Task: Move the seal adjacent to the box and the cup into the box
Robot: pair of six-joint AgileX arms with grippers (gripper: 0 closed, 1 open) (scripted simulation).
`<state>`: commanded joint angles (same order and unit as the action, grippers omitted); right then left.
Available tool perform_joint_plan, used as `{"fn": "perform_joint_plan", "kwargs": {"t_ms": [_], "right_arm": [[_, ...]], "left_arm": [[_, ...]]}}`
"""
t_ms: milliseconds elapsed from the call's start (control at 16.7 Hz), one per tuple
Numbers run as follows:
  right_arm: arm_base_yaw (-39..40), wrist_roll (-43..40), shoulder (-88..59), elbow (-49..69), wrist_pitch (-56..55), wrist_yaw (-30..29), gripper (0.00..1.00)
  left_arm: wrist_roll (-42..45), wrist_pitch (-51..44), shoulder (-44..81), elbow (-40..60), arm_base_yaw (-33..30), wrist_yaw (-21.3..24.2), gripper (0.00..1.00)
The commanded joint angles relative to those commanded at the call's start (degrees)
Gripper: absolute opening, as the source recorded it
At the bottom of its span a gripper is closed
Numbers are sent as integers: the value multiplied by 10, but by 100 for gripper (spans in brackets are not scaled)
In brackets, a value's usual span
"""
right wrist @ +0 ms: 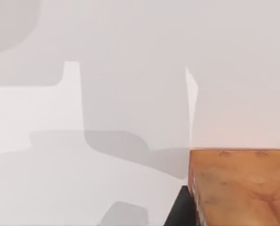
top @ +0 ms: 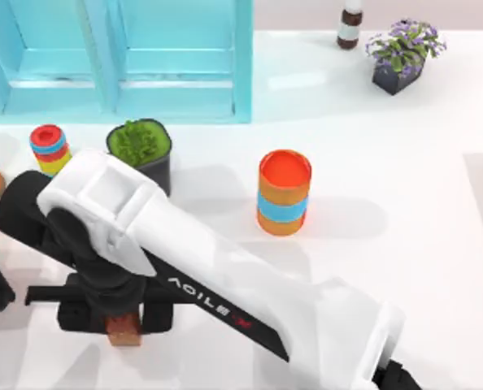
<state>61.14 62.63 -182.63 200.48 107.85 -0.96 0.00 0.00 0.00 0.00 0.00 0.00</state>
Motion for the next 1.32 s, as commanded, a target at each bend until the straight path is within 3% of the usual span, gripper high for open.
{"fn": "perform_joint_plan", "kwargs": {"t_ms": [660, 1320], "right_arm": [[5, -5, 39, -52, -51, 5, 0], [-22, -35, 319, -467, -201, 9, 0]], "left_arm": [[0, 0, 0, 0, 0, 0, 100], [0, 0, 0, 0, 0, 0, 100]]}}
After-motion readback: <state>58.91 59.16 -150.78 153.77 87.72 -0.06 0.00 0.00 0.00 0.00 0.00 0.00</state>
